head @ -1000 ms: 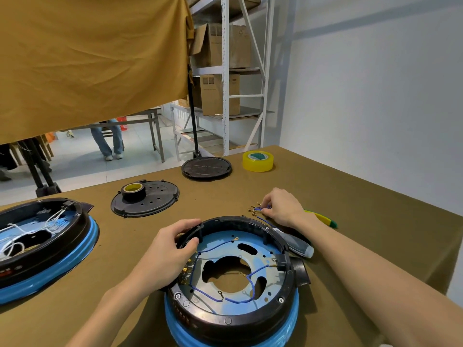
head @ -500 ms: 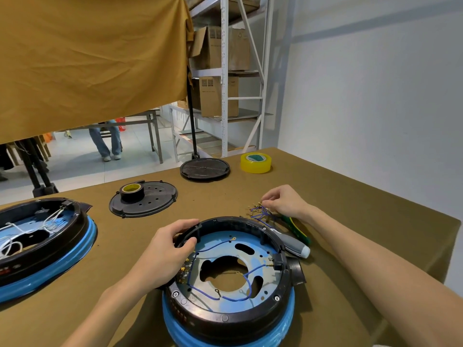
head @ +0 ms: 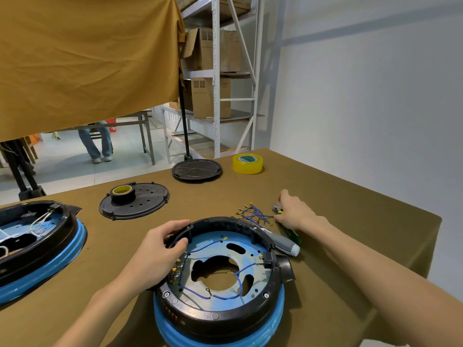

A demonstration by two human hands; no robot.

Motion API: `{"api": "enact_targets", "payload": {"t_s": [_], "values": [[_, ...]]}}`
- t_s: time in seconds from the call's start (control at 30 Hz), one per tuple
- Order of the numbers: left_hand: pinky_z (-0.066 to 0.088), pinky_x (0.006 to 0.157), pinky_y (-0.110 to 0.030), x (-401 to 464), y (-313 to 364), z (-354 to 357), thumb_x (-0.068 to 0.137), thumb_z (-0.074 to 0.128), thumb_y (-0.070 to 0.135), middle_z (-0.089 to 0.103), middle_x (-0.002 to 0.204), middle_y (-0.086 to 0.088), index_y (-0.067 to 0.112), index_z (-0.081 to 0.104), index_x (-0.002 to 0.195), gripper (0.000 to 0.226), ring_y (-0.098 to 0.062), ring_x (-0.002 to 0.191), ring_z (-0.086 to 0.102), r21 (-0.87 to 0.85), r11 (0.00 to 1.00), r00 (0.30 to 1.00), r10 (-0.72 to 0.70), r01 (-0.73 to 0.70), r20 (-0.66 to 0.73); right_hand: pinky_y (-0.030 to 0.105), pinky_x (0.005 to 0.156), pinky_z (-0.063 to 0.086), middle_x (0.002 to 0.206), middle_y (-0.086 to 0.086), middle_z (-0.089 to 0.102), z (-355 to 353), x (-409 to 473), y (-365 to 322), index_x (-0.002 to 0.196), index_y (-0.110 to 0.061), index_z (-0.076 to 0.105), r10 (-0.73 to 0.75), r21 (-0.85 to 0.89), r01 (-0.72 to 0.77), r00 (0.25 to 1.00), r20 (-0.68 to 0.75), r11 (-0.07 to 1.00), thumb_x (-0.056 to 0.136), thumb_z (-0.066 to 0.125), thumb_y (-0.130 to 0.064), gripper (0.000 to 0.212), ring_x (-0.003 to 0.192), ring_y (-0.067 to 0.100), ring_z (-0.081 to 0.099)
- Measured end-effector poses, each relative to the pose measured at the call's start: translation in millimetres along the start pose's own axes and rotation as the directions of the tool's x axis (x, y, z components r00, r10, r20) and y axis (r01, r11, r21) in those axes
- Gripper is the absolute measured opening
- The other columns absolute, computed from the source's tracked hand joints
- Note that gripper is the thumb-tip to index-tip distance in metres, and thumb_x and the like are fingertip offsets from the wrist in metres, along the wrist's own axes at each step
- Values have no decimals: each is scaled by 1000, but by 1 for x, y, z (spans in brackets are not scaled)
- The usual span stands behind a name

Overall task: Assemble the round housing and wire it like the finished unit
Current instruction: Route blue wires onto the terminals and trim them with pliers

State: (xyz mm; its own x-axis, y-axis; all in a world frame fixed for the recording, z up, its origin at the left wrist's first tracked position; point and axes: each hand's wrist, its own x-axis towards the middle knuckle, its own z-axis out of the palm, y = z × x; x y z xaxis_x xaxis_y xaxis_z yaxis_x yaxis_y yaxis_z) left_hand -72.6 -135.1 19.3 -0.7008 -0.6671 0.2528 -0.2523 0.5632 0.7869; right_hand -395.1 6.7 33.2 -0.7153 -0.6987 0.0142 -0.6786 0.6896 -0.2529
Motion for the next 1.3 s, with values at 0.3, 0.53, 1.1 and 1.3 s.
{"api": "enact_targets", "payload": {"t_s": [0.3, 0.53, 1.1, 1.3], "values": [[42, 75, 2, 0, 1, 0, 100, 63, 15, 64, 120, 21, 32, 61, 136, 40, 10, 108, 58, 7, 1000, 1000, -3, 3, -5, 48, 102, 44, 130, 15, 54, -7, -4, 13, 129, -14, 49, 70, -129, -78, 996, -61, 989, 99, 56, -21, 32, 119, 36, 55], [44, 76, -2, -1, 2, 1, 100, 63, 15, 64, 121, 17, 31, 60, 137, 41, 6, 110, 58, 8, 1000, 1000, -10, 10, -2, 40, 98, 52, 124, 6, 70, 6, -3, -16, 124, -14, 70, -231, 42, 229, 971, 55, 972, 100, 63, -30, 30, 111, 23, 65], [43, 76, 1, -1, 3, 0, 100, 62, 14, 63, 119, 23, 35, 60, 132, 38, 5, 111, 59, -16, 1000, 1000, -11, 11, 4, 41, 89, 56, 112, 6, 71, 5, 1, -13, 113, -15, 71, -11, 175, 45, 982, -187, 984, 97, 60, -20, 20, 104, 27, 66], [43, 78, 0, -1, 3, -1, 101, 62, 15, 65, 121, 19, 33, 61, 134, 38, 8, 110, 59, -12, 1000, 1000, -10, 10, 3, 42, 80, 60, 92, 13, 76, 15, 0, -31, 91, -6, 75, -113, 146, 112, 994, -7, 983, 94, 66, -19, 16, 88, 29, 70]]}}
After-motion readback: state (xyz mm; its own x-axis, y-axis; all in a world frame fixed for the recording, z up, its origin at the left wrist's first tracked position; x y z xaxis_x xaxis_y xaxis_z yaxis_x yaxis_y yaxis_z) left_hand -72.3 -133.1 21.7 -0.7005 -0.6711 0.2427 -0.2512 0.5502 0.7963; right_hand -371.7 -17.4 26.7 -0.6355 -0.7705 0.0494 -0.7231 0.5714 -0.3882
